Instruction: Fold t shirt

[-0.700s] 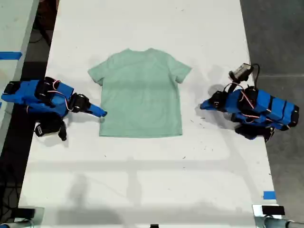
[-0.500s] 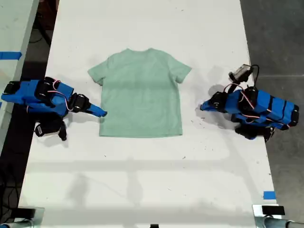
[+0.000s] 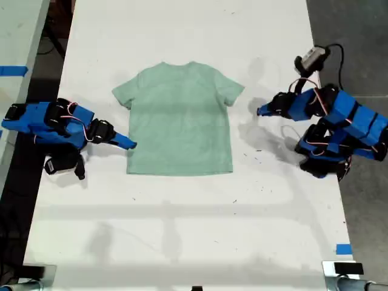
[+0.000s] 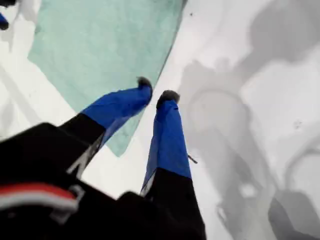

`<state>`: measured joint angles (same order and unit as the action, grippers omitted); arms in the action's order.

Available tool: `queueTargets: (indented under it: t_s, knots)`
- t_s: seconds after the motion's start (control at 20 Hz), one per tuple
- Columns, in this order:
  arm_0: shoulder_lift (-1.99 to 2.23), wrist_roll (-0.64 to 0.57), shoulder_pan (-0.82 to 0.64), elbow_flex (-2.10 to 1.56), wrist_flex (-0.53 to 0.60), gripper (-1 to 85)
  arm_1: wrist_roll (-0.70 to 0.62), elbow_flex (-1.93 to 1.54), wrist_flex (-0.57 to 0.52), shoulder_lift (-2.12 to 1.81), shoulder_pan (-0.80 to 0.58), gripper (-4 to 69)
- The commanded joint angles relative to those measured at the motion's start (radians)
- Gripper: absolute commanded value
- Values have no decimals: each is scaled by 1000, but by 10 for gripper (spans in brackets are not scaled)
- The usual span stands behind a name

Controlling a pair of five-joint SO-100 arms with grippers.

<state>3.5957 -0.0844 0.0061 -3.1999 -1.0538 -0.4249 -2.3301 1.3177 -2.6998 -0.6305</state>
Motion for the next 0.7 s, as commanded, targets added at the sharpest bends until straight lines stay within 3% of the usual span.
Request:
queueTargets:
  t_s: [0.0, 0.1, 0.3, 0.4, 0.65]
  knots:
    - [5, 2, -11, -9, 8, 111, -137, 264, -89, 451, -150, 255]
    - [5, 2, -11, -9, 8, 111, -206, 417, -144, 684, -218, 289]
    - [5, 2, -11, -9, 8, 111, -279, 738, -215, 1097, -304, 290]
    - [5, 2, -11, -9, 8, 111, -299, 905, -196, 1275, -339, 286]
    - [5, 2, -11, -9, 8, 111, -298, 966, -238, 1404, -408, 271]
